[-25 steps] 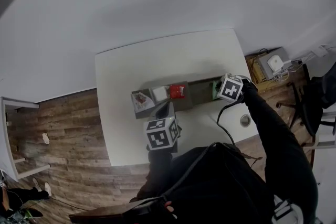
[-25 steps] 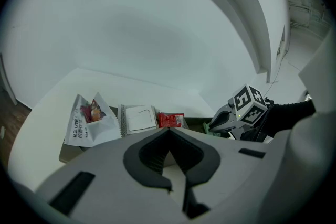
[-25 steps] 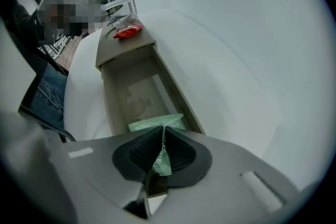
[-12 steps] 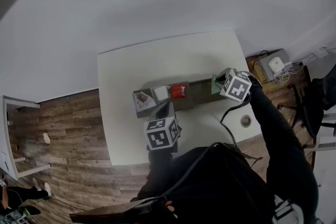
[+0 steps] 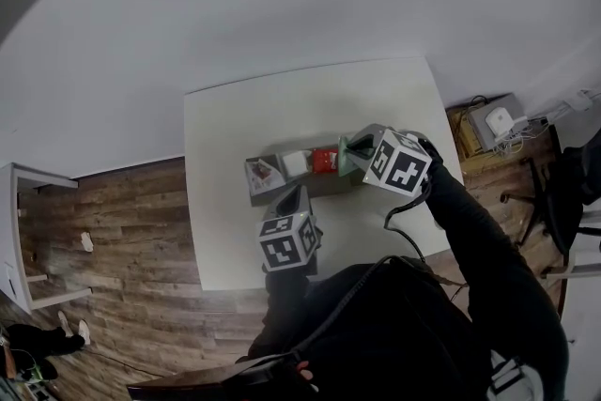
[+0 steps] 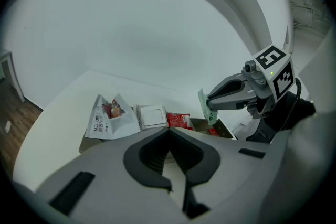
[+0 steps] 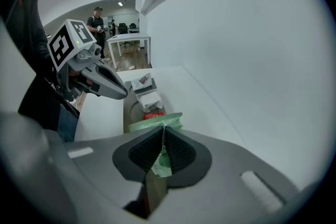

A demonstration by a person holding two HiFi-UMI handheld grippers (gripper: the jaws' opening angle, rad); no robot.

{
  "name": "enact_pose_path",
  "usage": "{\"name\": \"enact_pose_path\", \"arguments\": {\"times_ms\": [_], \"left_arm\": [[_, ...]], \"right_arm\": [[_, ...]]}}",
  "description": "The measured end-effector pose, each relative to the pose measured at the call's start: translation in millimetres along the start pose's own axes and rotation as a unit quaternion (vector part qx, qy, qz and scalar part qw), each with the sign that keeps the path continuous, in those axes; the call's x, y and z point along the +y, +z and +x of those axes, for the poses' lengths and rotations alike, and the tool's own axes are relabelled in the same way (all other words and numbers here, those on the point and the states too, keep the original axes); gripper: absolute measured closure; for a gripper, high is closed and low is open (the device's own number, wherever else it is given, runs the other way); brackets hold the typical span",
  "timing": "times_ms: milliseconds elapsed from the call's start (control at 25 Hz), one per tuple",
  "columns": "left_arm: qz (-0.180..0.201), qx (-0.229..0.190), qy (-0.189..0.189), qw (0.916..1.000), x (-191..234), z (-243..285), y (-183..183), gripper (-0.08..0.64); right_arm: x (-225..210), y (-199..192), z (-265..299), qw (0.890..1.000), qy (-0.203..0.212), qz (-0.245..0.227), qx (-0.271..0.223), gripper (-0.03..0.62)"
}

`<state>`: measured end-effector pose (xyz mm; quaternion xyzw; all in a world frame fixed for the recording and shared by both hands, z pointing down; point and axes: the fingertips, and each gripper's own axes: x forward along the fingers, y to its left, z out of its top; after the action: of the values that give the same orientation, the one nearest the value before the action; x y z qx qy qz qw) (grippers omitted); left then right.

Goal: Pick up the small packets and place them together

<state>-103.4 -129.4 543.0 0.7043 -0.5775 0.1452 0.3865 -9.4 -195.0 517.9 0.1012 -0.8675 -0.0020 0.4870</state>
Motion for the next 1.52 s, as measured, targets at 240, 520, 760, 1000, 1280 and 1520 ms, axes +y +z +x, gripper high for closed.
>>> {"name": "enact_pose_path", "arguments": {"times_ms": [240, 520, 760, 1000, 1280, 1520], "left_arm": [[-0.01, -0.006, 0.01, 0.9999, 8.6, -10.0, -4.0, 0.56], [-0.018, -0.01, 0.016, 0.9997, 15.0, -12.1, -5.5, 0.56], [-0.019, -0.013, 0.017, 0.9996, 16.9, -12.2, -3.5, 0.56], [-0.02, -0.012, 0.017, 0.9996, 18.3, -12.0, -3.2, 0.56], [-0.02, -0.011, 0.017, 0.9996, 19.0, -11.3, -2.8, 0.56], [-0.021, -0.01, 0.016, 0.9996, 18.9, -9.9, -3.2, 0.56]], "right_arm": [[30.1, 31.0, 19.7, 0.999, 0.031, -0.019, -0.021, 0.571], [53.6, 40.7, 43.7, 0.998, 0.055, -0.031, -0.016, 0.571], [65.4, 39.2, 59.8, 0.997, 0.057, -0.054, 0.004, 0.571], [70.5, 38.4, 69.8, 0.996, 0.054, -0.073, 0.02, 0.571], [71.3, 39.0, 74.0, 0.995, 0.05, -0.086, 0.027, 0.569], [75.3, 39.0, 75.6, 0.995, 0.067, -0.076, 0.018, 0.563]]}}
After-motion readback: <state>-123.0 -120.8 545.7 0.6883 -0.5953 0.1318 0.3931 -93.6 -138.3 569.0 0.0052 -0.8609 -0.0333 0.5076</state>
